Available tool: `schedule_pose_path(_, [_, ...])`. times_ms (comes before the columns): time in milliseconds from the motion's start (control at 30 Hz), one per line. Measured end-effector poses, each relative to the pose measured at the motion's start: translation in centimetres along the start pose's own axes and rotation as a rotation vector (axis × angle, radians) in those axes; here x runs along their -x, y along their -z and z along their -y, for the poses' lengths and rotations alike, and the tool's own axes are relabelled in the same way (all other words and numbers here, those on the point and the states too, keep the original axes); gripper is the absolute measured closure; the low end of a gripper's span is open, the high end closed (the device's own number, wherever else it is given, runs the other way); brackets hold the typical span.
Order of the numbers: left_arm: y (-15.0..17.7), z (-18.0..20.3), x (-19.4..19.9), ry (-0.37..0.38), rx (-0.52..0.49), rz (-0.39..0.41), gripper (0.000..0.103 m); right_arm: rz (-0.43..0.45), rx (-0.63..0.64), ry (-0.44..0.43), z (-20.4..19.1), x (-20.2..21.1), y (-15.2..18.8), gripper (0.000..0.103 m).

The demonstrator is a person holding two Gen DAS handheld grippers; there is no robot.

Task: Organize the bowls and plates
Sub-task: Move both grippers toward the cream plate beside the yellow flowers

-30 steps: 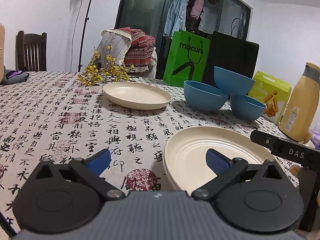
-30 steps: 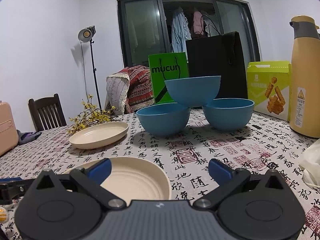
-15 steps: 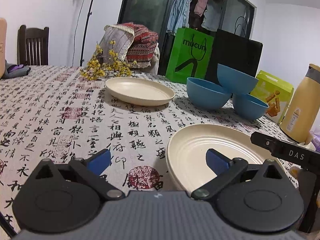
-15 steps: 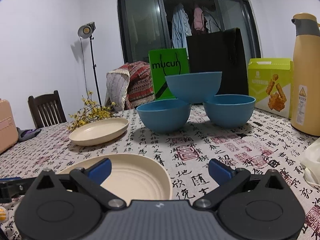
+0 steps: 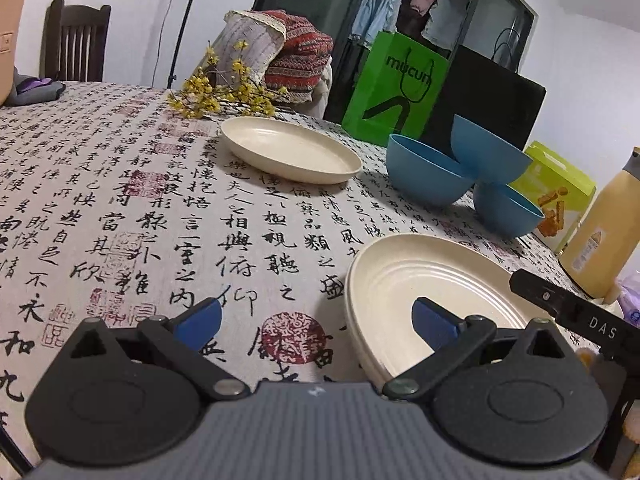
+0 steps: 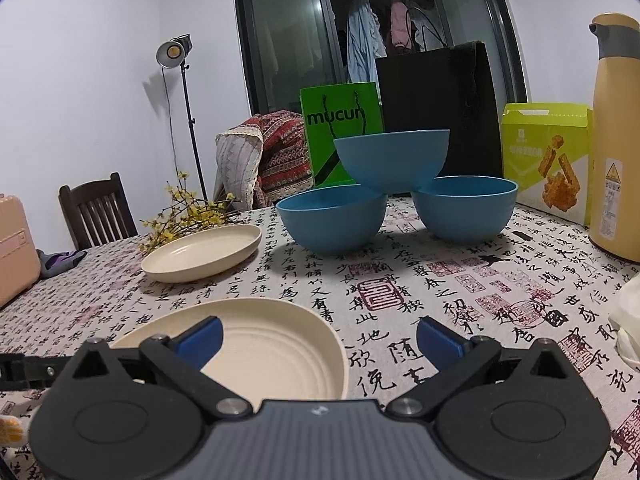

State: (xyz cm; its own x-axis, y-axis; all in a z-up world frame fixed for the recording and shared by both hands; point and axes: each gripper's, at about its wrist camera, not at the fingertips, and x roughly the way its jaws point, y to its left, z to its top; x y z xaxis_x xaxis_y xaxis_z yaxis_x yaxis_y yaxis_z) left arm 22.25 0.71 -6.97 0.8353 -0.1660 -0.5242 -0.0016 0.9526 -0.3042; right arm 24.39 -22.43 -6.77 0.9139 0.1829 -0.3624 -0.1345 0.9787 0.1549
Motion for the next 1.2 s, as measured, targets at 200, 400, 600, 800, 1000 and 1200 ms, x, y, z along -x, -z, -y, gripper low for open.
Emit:
schedule_pose_path(200, [0.1, 0.1, 0.6, 0.003, -0.009, 0.034, 0.000, -0.001, 0.005, 0.002, 0.0, 0.0, 0.0, 0.000])
schedule_pose_path(400, [-0.1, 0.8, 1.3, -0.010, -0.049, 0.062, 0.000, -0.008, 0.035, 0.004, -0.4, -0.2, 0.0, 0.000])
schedule_pose_path(600, [-1.0, 0.8, 2.0, 0.022, -0.063, 0.024, 0.000, -0.047, 0.093, -0.016, -1.3, -0.6, -0.3, 0.001])
schedule_pose_path(800, [-3.3, 0.2, 3.3, 0.027, -0.066, 0.053, 0.000, -0.061, 0.044, -0.047, -2.0, -0.6, -1.9, 0.000])
schedule_pose_path(1000, [-6.4, -0.2, 4.6, 0.008, -0.083, 0.113, 0.000, -0.066, 0.038, -0.077, -3.4, -1.1, -5.0, 0.000])
schedule_pose_path(1200, [-9.7, -1.0, 4.6, -0.016, -0.060, 0.120, 0.000, -0.107, 0.042, -0.104, -5.3, -2.7, -8.0, 0.000])
